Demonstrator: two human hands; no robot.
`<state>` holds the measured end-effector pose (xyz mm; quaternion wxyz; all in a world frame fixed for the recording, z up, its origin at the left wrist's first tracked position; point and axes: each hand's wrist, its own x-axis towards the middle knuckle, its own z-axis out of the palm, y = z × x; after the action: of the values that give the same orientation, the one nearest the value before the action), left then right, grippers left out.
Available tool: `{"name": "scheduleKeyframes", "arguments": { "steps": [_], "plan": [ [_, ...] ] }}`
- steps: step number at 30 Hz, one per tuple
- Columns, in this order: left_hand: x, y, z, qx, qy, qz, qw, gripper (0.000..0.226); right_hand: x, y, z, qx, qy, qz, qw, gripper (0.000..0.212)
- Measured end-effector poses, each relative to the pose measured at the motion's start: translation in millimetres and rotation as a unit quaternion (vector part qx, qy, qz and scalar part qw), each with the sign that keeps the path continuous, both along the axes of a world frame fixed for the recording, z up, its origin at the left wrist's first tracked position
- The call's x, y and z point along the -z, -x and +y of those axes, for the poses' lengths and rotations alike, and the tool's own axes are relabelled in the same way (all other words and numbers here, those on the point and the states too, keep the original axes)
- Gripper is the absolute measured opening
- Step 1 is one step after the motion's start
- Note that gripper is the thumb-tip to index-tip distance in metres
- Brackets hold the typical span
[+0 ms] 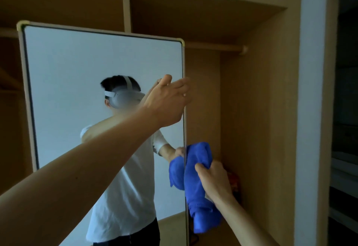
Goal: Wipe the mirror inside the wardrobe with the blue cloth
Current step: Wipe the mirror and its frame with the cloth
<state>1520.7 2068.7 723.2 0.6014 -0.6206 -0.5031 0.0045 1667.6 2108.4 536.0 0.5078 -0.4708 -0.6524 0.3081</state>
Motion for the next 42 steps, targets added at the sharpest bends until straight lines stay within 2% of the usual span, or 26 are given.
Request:
{"name": "scheduleKeyframes", "arguments": {
  "steps": [3,8,11,16,19,22,25,31,34,39,42],
  "plan": [
    [-3.1,0.6,2.0,0.003,0.001,0.0,1.0,0.039,-14.2,0.5,-1.6,0.003,0.004,-0.001,1.0,0.024],
    [-7.4,4.7,4.9,0.023,0.004,0.0,1.0,0.038,-97.9,8.5,-5.0,0.02,-0.098,0.065,0.993,0.026],
    [-9.5,6.5,7.7,0.041,0.002,-0.013,0.999,0.041,-127.7,10.6,-1.5,0.019,-0.128,0.058,0.99,0.029],
    [-8.1,13.1,12.6,0.06,-0.018,-0.023,0.998,0.039,-80.8,8.0,3.6,0.012,-0.064,-0.008,0.998,0.023],
    [-8.9,11.4,15.2,0.06,-0.026,-0.031,0.997,0.037,-51.2,2.8,-1.0,0.011,-0.042,-0.006,0.999,0.027],
    [-14.3,9.6,15.5,0.066,-0.034,-0.04,0.996,0.036,-69.6,1.6,-2.9,0.002,-0.046,0.016,0.999,0.025],
    [-21.2,10.4,12.5,0.093,-0.04,-0.069,0.993,0.035,-117.1,4.9,-5.1,-0.002,-0.085,0.052,0.995,0.027],
    [-53.6,15.0,7.5,0.093,-0.06,-0.131,0.985,0.05,-197.7,11.3,-8.2,-0.023,-0.153,0.102,0.983,0.023],
    [-69.2,20.2,5.1,0.101,-0.076,-0.156,0.98,0.049,-201.6,13.5,-7.9,-0.012,-0.166,0.1,0.981,0.022],
    [-79.5,22.7,5.2,0.107,-0.09,-0.165,0.976,0.055,-163.2,9.3,1.1,0.014,-0.142,0.05,0.989,0.025],
    [-81.2,16.8,7.6,0.11,-0.092,-0.175,0.974,0.054,-149.5,6.6,-0.5,0.012,-0.119,0.058,0.991,0.023]
  ]
}}
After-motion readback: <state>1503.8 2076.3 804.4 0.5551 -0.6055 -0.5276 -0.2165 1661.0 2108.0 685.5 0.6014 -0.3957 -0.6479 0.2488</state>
